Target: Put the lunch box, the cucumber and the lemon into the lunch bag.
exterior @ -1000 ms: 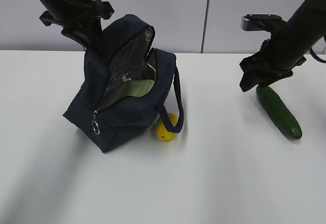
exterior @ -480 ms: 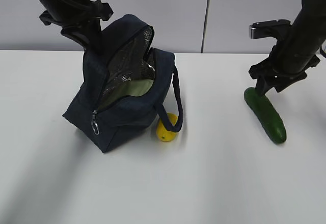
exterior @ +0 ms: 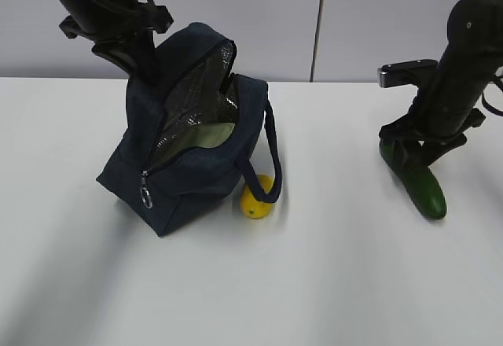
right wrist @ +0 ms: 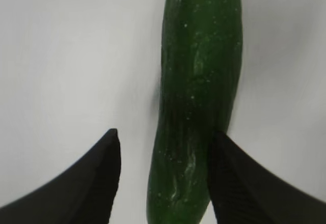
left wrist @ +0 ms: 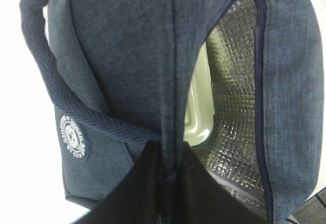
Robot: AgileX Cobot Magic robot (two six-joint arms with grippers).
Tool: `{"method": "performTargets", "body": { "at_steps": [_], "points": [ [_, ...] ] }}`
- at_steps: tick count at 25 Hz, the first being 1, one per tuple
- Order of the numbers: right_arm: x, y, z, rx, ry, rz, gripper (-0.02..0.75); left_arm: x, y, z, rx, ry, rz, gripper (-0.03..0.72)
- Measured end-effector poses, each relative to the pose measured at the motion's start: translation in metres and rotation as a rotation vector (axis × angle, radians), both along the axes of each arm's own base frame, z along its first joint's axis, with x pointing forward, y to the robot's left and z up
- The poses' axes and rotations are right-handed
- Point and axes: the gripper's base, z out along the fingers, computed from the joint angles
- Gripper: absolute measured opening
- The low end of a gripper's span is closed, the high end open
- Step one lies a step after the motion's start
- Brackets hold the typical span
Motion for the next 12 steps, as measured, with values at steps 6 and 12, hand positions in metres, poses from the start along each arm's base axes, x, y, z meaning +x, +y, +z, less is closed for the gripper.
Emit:
{"method": "performTargets", "body": {
  "at_steps": [6, 12],
  "points": [
    [0.003, -0.001, -0.006, -0.009, 0.008, 0.003, 0.408, 0.0, 0.0, 0.0, 0.001, -0.001, -0.003, 0.02],
    [0.004, -0.001, -0.025, -0.005, 0.045, 0.0, 0.408, 0.0, 0.0, 0.0, 0.001, -0.002, -0.004, 0.02]
  ]
}}
